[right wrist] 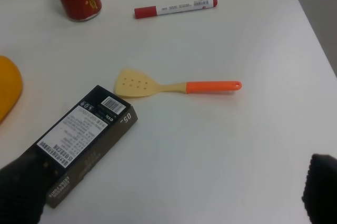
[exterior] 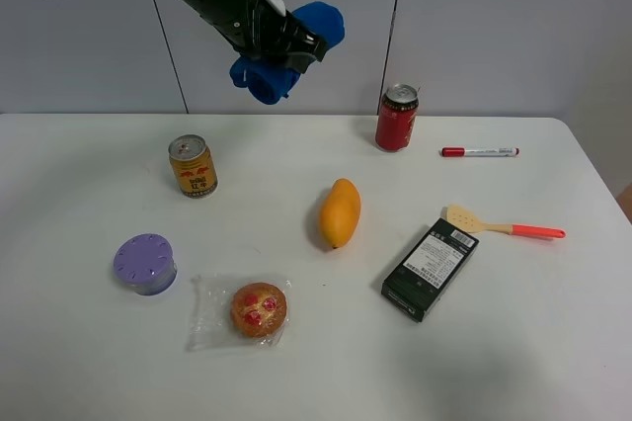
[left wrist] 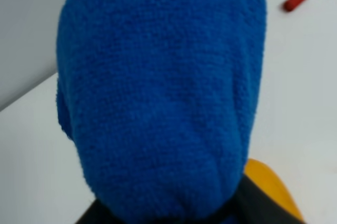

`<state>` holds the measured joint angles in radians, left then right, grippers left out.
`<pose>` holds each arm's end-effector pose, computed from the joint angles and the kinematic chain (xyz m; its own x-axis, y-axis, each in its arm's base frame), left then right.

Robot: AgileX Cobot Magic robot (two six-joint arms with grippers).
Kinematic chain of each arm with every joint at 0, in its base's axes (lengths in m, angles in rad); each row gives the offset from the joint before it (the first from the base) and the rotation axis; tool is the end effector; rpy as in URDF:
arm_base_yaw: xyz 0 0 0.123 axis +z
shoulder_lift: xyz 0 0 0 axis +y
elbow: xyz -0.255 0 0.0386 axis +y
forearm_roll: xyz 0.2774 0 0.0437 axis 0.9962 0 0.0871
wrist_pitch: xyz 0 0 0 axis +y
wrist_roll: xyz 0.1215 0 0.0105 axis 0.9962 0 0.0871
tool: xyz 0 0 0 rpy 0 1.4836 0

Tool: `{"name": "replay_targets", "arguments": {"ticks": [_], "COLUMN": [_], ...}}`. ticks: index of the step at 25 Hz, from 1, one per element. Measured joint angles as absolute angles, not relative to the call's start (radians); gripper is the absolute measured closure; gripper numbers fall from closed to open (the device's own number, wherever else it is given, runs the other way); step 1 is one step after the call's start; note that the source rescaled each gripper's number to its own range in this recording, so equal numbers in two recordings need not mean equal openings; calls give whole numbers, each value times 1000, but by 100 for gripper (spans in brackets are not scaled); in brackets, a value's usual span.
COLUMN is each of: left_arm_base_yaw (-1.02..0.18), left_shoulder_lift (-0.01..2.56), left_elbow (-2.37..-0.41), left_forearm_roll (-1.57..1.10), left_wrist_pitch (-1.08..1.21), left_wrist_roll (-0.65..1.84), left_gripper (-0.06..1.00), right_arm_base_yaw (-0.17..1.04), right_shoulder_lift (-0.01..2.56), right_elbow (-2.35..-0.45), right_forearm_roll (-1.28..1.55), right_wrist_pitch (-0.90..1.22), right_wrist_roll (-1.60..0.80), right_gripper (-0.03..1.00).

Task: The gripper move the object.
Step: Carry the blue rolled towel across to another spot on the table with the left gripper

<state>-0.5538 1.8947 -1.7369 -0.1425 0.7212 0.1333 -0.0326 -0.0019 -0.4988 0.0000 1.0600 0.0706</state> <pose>0.4058 -0.2644 0.2660 -0.5870 0.3933 -0.7076 0.5954 0.8020 -0.0480 0.0758 -0.0025 0.2770 -0.4511 0.0853 -0.8884 0.0646 0.9959 0.0628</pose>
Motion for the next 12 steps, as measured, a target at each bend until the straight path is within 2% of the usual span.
{"name": "replay_targets", "arguments": {"ticks": [6, 12], "left_arm_base_yaw": [-670, -745], "left_shoulder_lift": [1875, 1932], "left_elbow": [-1737, -1737], "left_forearm_roll": [-159, -182], "left_wrist_pitch": [725, 542], "left_wrist_roll": [85, -185], "left_gripper": [93, 93], "right_arm_base_yaw": [-33, -33], "right_shoulder_lift": [-2, -2], "right_elbow": [-499, -499], "right_forearm_roll": [0, 0], "right_wrist_pitch": [1060, 1060], "right_wrist_roll": [71, 71], "right_gripper": [-3, -3]}}
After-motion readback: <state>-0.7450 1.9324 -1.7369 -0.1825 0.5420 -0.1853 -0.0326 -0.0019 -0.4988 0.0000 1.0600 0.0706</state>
